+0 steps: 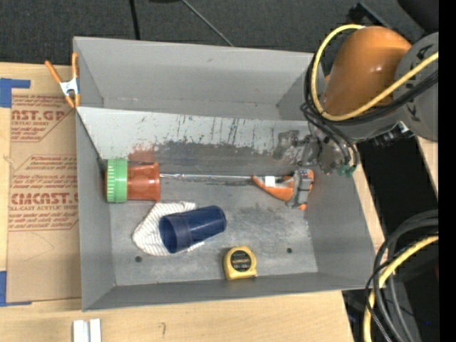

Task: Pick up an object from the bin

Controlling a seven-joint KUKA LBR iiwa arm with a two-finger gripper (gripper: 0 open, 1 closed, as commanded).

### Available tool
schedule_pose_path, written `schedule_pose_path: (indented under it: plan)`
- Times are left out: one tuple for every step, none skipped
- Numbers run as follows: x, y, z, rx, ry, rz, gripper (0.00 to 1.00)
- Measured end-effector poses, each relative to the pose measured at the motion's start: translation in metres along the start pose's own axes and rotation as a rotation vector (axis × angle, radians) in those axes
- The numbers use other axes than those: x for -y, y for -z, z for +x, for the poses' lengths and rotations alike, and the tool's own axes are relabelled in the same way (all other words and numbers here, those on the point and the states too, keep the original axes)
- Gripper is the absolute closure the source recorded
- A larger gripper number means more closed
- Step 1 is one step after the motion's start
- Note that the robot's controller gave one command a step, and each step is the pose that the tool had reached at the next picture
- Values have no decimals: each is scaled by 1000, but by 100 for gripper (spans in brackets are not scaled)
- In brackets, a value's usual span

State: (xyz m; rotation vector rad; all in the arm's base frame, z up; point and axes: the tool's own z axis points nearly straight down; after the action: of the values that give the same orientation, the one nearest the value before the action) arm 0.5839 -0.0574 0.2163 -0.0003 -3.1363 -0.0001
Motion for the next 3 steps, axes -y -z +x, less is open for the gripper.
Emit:
schedule_pose_path:
  plan:
    - [0, 5, -1, 8, 1, 1, 0]
    - [-46, -43, 6, 15, -17, 0, 0]
    - [-68, -72, 29, 3, -73, -6, 0]
